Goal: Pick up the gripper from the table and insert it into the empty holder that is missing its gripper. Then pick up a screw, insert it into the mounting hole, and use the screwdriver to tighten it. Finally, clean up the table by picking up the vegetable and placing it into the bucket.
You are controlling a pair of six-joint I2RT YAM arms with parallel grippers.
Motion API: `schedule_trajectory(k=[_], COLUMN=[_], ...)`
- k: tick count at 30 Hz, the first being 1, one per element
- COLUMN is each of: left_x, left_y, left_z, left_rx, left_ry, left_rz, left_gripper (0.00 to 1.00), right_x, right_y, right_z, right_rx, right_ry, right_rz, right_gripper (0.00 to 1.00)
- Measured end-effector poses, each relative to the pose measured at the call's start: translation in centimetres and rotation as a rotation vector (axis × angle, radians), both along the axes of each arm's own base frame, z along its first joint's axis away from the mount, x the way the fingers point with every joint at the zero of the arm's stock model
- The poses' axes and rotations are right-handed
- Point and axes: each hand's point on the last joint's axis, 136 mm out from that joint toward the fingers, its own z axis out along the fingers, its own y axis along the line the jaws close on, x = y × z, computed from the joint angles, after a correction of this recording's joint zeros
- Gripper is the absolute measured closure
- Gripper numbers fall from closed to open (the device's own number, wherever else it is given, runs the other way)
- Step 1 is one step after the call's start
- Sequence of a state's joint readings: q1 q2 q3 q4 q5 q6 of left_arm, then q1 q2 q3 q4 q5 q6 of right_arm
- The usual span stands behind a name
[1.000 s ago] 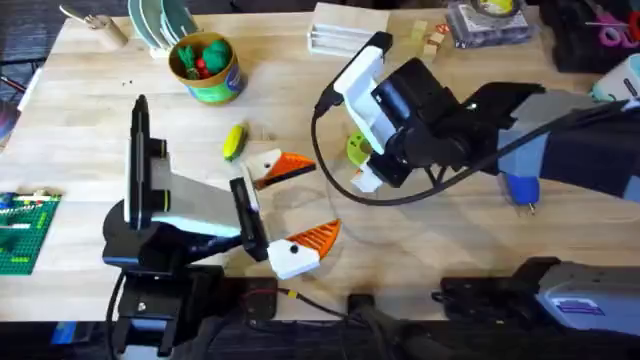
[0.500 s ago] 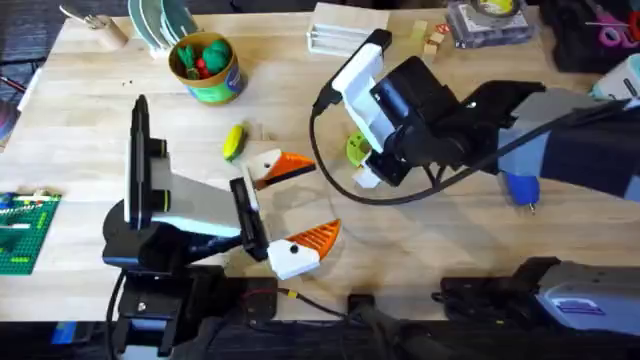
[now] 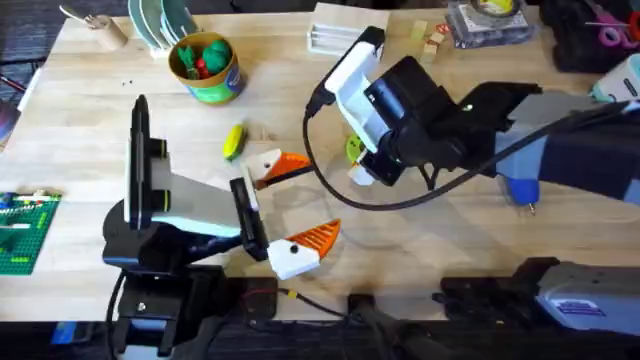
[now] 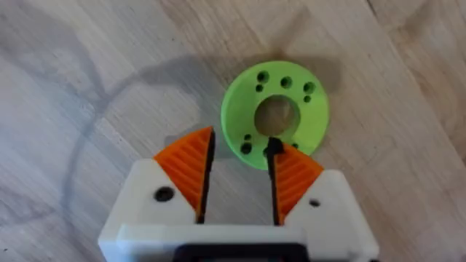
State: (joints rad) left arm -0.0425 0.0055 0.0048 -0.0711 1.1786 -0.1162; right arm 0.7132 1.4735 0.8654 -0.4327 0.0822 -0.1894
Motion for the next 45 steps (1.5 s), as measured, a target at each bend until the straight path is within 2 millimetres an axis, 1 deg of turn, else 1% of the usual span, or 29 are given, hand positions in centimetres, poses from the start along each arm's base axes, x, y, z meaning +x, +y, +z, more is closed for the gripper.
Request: schedule_trajectory(k=[2, 7, 12, 15, 20, 27, 35, 40, 45], left_x=[0.0, 0.0, 0.0, 0.0, 0.0, 0.0, 0.0, 0.0, 0.0], left_y=[0.0, 0.0, 0.0, 0.0, 0.0, 0.0, 0.0, 0.0, 0.0], left_z=[0.0, 0.0, 0.0, 0.0, 0.0, 0.0, 0.0, 0.0, 0.0], left_rx=[0.000, 0.000, 0.000, 0.000, 0.000, 0.000, 0.000, 0.000, 0.000], left_ry=[0.000, 0.000, 0.000, 0.000, 0.000, 0.000, 0.000, 0.000, 0.000], left_rz=[0.000, 0.000, 0.000, 0.000, 0.000, 0.000, 0.000, 0.000, 0.000], left_gripper=[0.008, 0.008, 0.009, 0.008, 0.008, 0.007, 0.008, 0.008, 0.008], right_x=[0.2, 0.0, 0.1, 0.1, 0.2, 0.2, 0.2, 0.5, 1.2], right_y=[0.2, -0.1, -0.1, -0.1, 0.0, 0.0, 0.0, -0.2, -0.6], right_z=[0.0, -1.0, -1.0, -0.9, -0.8, -0.8, -0.6, -0.4, 0.3], right_rx=[0.005, -0.024, -0.028, -0.028, -0.025, -0.026, -0.026, -0.041, -0.070], right_ry=[-0.005, 0.020, 0.020, 0.019, 0.017, 0.018, 0.018, 0.006, -0.020], right_rz=[0.000, -0.001, -0.001, -0.002, -0.001, -0.001, -0.001, -0.010, -0.028], right_gripper=[0.562, 0.589, 0.621, 0.698, 0.782, 0.816, 0.983, 0.991, 0.994])
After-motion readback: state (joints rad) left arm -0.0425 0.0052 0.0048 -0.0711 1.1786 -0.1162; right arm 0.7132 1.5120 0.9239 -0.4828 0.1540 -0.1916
